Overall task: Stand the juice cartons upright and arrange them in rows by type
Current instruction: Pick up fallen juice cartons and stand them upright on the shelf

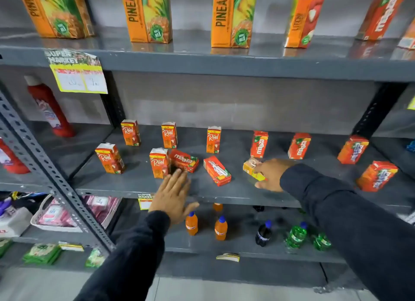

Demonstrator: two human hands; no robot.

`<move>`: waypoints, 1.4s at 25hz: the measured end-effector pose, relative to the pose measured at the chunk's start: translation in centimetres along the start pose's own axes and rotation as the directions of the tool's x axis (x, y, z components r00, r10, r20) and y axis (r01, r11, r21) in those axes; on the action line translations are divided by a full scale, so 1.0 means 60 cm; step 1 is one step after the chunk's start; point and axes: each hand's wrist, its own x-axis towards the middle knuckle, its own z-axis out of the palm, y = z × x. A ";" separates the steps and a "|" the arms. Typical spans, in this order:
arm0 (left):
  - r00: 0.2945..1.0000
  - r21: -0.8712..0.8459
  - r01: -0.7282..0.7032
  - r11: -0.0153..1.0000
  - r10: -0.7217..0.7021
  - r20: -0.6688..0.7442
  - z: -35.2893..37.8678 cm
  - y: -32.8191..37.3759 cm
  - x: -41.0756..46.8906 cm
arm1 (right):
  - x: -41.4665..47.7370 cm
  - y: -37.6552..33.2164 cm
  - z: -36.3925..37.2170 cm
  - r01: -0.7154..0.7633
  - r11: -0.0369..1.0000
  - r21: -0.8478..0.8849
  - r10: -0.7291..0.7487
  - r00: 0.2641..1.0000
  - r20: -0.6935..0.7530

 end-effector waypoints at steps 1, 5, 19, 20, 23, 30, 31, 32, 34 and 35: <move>1.000 -0.019 -0.009 1.000 0.010 0.024 0.014 0.004 0.012 | 0.012 -0.001 0.008 -0.035 0.999 0.026 0.037 0.997 -0.073; 0.997 -0.128 0.003 0.992 0.008 0.080 0.051 0.009 0.047 | 0.027 0.001 0.099 -0.149 0.898 0.414 0.308 0.886 -0.348; 0.988 -0.090 0.150 0.985 -0.145 0.058 0.065 0.044 0.039 | 0.046 0.082 0.207 -0.088 0.695 0.714 0.387 0.882 -0.268; 0.981 -0.093 0.194 0.977 -0.191 0.043 0.063 0.051 0.028 | 0.052 0.085 0.209 -0.018 0.717 0.697 0.302 0.909 -0.287; 0.979 -0.066 0.199 0.978 -0.195 0.061 0.054 0.043 0.027 | 0.061 0.083 0.209 0.029 0.715 0.699 0.279 0.905 -0.322; 0.982 -0.047 0.163 0.985 -0.158 0.104 0.049 0.050 0.051 | 0.045 0.101 0.212 0.072 0.829 0.555 0.243 0.847 -0.473; 0.984 -0.050 0.157 0.986 -0.152 0.098 0.050 0.048 0.052 | 0.047 0.096 0.202 0.107 0.857 0.504 0.205 0.827 -0.523; 0.985 -0.051 0.148 0.988 -0.143 0.096 0.053 0.044 0.052 | 0.049 0.088 0.185 0.147 0.873 0.465 0.165 0.808 -0.566; 0.987 -0.047 0.119 0.992 -0.113 0.111 0.056 0.036 0.049 | 0.056 0.067 0.150 0.225 0.886 0.405 0.094 0.769 -0.633; 0.989 -0.047 0.104 0.993 -0.098 0.111 0.057 0.029 0.048 | 0.060 0.053 0.136 0.258 0.883 0.393 0.065 0.760 -0.646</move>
